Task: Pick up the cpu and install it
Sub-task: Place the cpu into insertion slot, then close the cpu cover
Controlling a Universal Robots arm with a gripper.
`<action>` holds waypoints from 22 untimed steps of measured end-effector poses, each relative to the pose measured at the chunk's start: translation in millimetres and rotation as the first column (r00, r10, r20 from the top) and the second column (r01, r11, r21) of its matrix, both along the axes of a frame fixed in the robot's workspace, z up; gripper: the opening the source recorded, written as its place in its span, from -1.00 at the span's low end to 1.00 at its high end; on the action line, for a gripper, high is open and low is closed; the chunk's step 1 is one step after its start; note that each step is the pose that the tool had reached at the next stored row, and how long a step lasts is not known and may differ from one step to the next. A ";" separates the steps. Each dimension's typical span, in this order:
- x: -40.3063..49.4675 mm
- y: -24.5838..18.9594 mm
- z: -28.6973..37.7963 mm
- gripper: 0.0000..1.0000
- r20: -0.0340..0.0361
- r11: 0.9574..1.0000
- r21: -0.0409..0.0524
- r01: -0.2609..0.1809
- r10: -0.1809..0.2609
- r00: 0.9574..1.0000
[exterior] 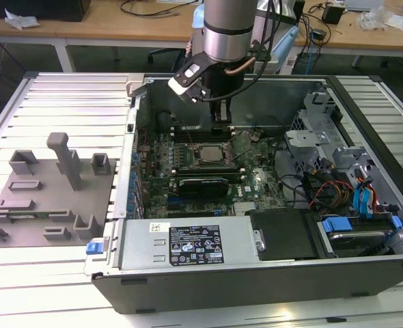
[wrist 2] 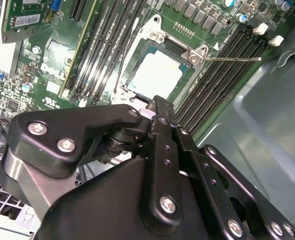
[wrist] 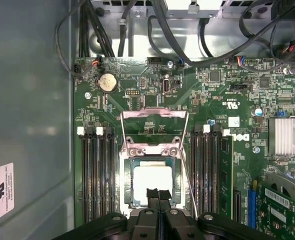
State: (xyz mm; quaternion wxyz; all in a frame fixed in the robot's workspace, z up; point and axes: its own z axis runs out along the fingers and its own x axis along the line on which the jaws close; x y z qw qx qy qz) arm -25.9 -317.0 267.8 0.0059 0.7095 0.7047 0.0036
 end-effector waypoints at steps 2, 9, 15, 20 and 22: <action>0.2 0.0 0.0 -0.79 0.000 1.000 0.000 0.000 0.000 1.000; 0.5 0.0 0.0 -0.79 0.000 1.000 0.000 0.000 0.000 1.000; 0.7 0.0 1.2 -0.79 0.000 1.000 0.000 0.000 0.000 1.000; 0.7 0.0 11.2 -0.79 0.000 1.000 0.000 0.000 0.000 1.000; 0.7 0.0 16.1 -0.79 0.000 1.000 0.000 0.000 0.000 1.000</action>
